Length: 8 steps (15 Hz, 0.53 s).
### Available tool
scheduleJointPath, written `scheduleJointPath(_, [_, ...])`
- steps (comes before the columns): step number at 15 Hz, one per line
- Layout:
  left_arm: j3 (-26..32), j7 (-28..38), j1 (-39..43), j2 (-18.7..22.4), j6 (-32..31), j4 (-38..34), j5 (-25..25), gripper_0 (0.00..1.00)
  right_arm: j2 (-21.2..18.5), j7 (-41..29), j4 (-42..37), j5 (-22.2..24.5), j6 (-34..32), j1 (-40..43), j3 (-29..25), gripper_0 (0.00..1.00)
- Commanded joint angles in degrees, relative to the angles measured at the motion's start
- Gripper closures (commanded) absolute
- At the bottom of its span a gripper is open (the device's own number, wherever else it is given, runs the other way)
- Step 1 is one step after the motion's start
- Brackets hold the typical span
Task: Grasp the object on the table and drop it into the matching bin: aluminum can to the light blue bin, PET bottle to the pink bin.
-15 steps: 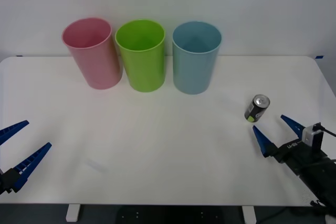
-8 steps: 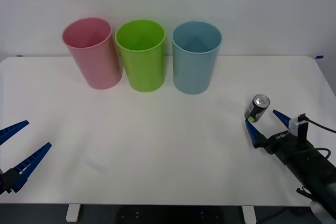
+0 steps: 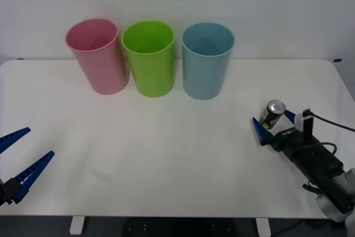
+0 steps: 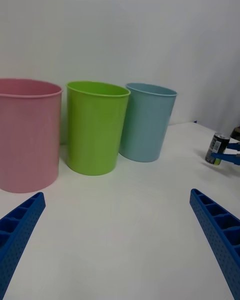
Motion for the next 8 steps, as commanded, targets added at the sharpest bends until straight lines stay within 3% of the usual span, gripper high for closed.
scheduleJointPath(1, [0.00,0.00,0.00,0.00,0.00,0.00,0.00,0.00,0.83,0.82,0.06,0.00,2.28,-1.10,0.50,0.00])
scheduleJointPath(8, [0.00,0.00,0.00,0.00,0.00,0.00,0.00,0.00,1.88,2.05,0.06,0.00,4.39,-1.71,0.67,0.00])
